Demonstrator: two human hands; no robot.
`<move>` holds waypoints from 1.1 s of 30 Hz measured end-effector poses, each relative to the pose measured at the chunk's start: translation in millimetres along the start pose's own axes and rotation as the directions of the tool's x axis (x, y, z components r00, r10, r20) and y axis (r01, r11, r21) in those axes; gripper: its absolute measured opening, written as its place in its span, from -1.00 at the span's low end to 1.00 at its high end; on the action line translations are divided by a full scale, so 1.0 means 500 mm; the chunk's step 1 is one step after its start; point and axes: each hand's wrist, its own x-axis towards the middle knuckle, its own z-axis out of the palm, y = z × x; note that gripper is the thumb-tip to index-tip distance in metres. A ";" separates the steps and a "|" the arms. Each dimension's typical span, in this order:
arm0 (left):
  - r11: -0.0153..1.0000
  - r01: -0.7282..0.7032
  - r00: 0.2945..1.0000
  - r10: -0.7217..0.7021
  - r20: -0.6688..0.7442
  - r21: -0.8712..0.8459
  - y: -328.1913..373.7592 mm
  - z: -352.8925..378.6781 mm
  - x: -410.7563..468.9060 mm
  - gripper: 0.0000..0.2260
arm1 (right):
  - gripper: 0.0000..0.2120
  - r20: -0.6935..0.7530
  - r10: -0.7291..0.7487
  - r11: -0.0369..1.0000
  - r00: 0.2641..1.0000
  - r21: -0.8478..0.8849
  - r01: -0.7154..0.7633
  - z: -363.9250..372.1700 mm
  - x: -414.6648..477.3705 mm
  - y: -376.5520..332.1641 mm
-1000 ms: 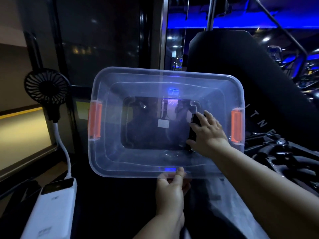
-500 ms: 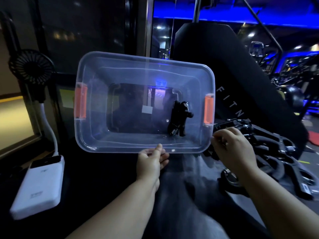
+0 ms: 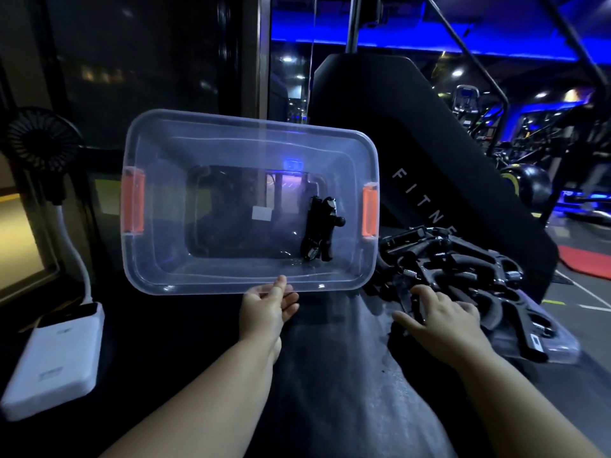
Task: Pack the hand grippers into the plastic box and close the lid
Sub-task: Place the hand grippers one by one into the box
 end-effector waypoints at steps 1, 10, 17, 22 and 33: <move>1.000 0.000 1.000 0.000 0.000 0.001 -0.001 0.000 0.000 -0.88 | -0.38 0.008 -0.005 1.000 1.000 -0.027 0.005 0.001 -0.001 -0.002; 1.000 0.003 1.000 -0.003 0.006 -0.005 -0.003 0.000 0.007 -0.85 | -0.27 0.037 -0.068 0.994 0.997 -0.082 0.071 -0.004 -0.009 -0.038; 1.000 0.007 1.000 -0.007 0.007 -0.006 -0.003 0.001 0.004 -0.87 | -0.30 0.097 -0.091 0.995 0.991 -0.030 0.094 -0.004 -0.012 -0.049; 1.000 0.008 1.000 -0.008 -0.001 -0.003 -0.001 0.000 0.004 -0.87 | -0.29 -0.007 -0.141 0.990 0.990 0.013 0.141 -0.017 -0.020 -0.067; 1.000 -0.004 1.000 0.004 0.002 0.004 -0.002 -0.002 0.004 -0.87 | -0.28 -0.042 -0.127 0.981 0.991 0.143 0.132 -0.056 -0.048 -0.123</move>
